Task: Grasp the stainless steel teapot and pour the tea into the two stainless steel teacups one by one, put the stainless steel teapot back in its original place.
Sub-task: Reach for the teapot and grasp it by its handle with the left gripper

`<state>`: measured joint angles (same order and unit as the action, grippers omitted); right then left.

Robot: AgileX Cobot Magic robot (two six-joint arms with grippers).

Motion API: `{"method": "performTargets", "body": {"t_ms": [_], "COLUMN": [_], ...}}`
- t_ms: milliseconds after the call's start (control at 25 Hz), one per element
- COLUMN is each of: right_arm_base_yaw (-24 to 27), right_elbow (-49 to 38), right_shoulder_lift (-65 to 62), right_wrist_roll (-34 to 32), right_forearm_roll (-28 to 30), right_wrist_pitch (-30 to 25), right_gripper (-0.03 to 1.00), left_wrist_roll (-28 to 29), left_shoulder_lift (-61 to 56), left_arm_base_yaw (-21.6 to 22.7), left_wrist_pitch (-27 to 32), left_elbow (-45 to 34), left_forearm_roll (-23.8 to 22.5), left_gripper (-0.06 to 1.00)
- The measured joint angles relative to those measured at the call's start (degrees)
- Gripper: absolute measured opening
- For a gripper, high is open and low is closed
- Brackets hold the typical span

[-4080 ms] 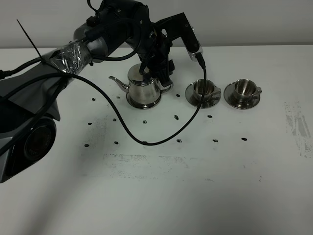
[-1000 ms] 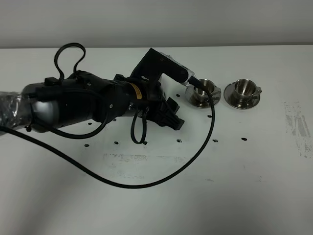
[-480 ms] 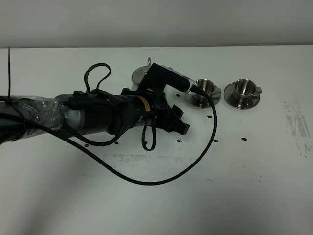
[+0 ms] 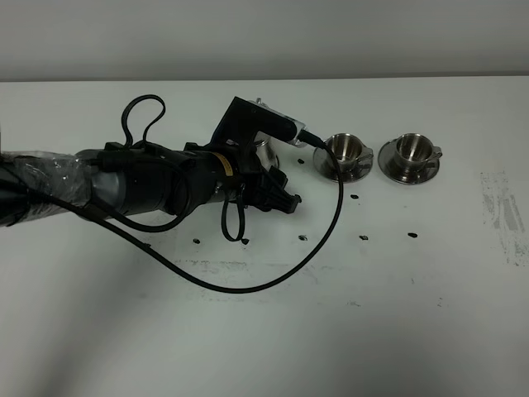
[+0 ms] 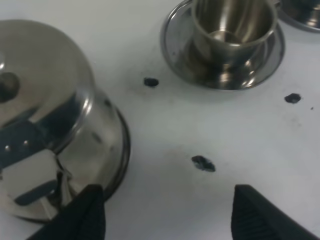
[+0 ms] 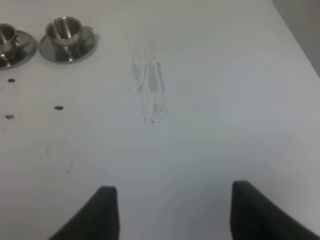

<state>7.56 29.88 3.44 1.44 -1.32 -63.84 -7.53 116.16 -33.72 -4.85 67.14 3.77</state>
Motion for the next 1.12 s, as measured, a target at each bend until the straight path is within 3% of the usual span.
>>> {"method": "performTargets", "body": {"t_ms": [560, 1120], "right_arm_base_yaw": [0.0, 0.0], "right_elbow": [0.0, 0.0], "right_shoulder_lift": [0.0, 0.0], "right_wrist_roll": [0.0, 0.0], "right_forearm_roll": [0.0, 0.0], "right_wrist_pitch": [0.0, 0.0], "right_gripper": [0.48, 0.48], "left_wrist_roll": [-0.2, -0.3], "left_shoulder_lift": [0.1, 0.1], "left_arm_base_yaw": [2.2, 4.6], "left_wrist_pitch": [5.9, 9.8], "left_elbow": [0.0, 0.0], "left_forearm_roll": [-1.8, -7.1], "left_gripper": [0.53, 0.53]}}
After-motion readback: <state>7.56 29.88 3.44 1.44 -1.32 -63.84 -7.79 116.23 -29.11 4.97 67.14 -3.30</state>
